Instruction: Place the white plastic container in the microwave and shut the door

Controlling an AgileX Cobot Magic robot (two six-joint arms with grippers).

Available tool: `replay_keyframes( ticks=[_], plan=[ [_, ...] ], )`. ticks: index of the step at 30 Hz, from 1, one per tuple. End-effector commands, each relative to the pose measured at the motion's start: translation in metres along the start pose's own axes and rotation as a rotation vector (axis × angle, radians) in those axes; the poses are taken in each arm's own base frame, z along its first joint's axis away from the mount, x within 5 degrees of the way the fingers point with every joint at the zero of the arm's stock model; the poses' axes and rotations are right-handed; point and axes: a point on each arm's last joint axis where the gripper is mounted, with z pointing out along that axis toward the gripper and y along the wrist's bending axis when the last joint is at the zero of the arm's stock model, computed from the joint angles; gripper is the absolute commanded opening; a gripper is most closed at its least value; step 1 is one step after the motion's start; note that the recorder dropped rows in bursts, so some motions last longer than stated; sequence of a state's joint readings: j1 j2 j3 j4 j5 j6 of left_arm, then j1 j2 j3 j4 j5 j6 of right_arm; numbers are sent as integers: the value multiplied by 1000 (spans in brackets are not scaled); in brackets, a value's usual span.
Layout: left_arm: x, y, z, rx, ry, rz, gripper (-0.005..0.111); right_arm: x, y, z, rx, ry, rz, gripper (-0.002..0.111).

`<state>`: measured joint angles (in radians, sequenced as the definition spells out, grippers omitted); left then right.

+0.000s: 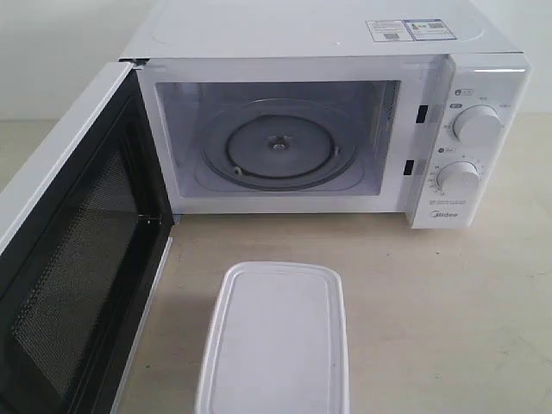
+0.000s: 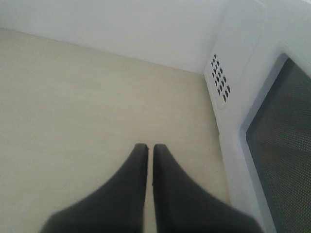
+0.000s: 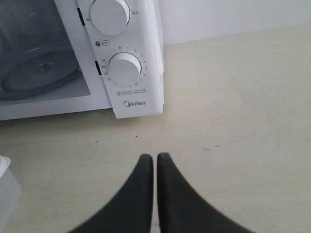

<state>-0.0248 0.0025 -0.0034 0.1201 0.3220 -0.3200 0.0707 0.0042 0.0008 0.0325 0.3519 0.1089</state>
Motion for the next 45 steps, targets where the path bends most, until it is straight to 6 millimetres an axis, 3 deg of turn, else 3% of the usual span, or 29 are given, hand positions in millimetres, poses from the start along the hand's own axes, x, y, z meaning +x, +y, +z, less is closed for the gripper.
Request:
replay_keyframes(
  ticks=[1, 8, 22, 24, 26, 27, 28, 29, 31, 37, 45],
  plan=[
    [0, 0, 0, 1, -5, 0, 4, -5, 0, 0, -4, -50, -6, 0],
    [0, 0, 0, 1, -5, 0, 4, -37, 4, -8, -44, -423, -6, 0],
    [0, 0, 0, 1, -5, 0, 4, -73, 8, -34, -71, -847, -35, 0],
    [0, 0, 0, 1, -5, 0, 4, -88, 9, -40, -47, -818, -67, 0],
    [0, 0, 0, 1, -5, 0, 4, -118, 15, -38, -22, -613, -137, 0],
    [0, 0, 0, 1, -5, 0, 4, -133, 19, -27, -22, -392, -152, 0],
    [0, 0, 0, 1, -5, 0, 4, -137, 20, -21, -20, -297, -158, 0],
    [0, 0, 0, 1, -5, 0, 4, -144, 21, -3, -17, -79, -164, 0],
    [0, 0, 0, 1, -5, 0, 4, -150, 23, 24, -15, 90, -157, 0],
    [0, 0, 0, 1, -5, 0, 4, -145, 21, 76, -4, 185, -132, 0],
    [0, 0, 0, 1, -5, 0, 4, -141, 20, 89, -3, 167, -104, 0]
  ],
)
